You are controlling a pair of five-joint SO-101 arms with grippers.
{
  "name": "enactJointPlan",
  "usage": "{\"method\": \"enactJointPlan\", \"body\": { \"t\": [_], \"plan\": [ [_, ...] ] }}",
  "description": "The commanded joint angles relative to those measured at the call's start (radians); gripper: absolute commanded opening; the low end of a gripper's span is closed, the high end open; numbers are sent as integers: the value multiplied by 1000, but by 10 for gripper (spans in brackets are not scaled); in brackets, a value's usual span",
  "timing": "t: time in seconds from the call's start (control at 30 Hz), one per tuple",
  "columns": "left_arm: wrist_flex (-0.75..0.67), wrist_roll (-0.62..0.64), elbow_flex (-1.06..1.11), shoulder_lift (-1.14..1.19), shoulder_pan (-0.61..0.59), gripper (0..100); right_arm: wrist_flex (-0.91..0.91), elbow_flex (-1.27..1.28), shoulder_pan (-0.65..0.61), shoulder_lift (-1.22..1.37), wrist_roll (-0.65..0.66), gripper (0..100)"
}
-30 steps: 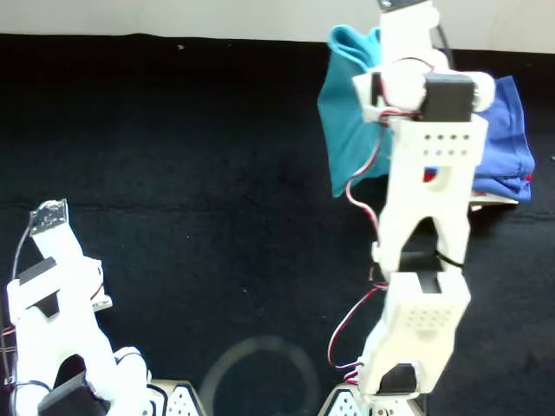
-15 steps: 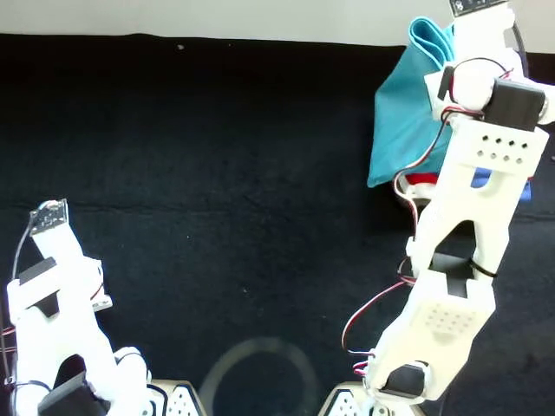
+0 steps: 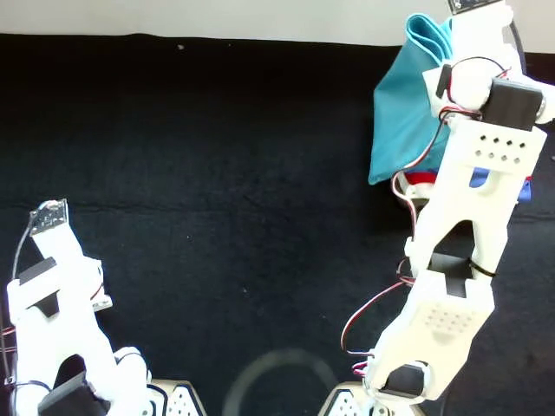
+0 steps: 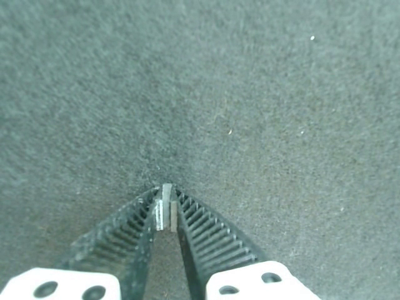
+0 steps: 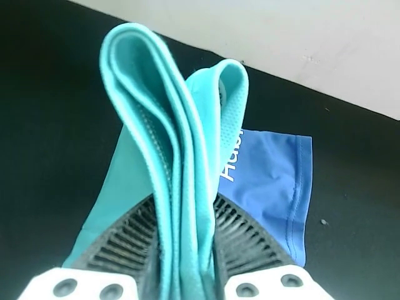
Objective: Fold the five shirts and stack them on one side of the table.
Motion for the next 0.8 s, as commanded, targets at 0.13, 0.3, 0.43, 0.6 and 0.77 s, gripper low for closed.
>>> {"method": "enactJointPlan", "body": {
  "t": [0.13, 0.3, 0.43, 0.6, 0.77],
  "plan": [
    [-15, -6, 4, -8, -1, 12, -36, -108, -39, -73, -48, 5],
    [-15, -6, 4, -8, -1, 12, -38, -105, 2, -70, -43, 5],
    [-15, -6, 4, -8, -1, 12, -39, -91, 50, -56, -40, 5],
    [-15, -6, 4, -8, -1, 12, -133, -18, 120, 35, 63, 5],
    [-15, -6, 4, -8, -1, 12, -271, 19, 170, 170, 127, 5]
  ]
}}
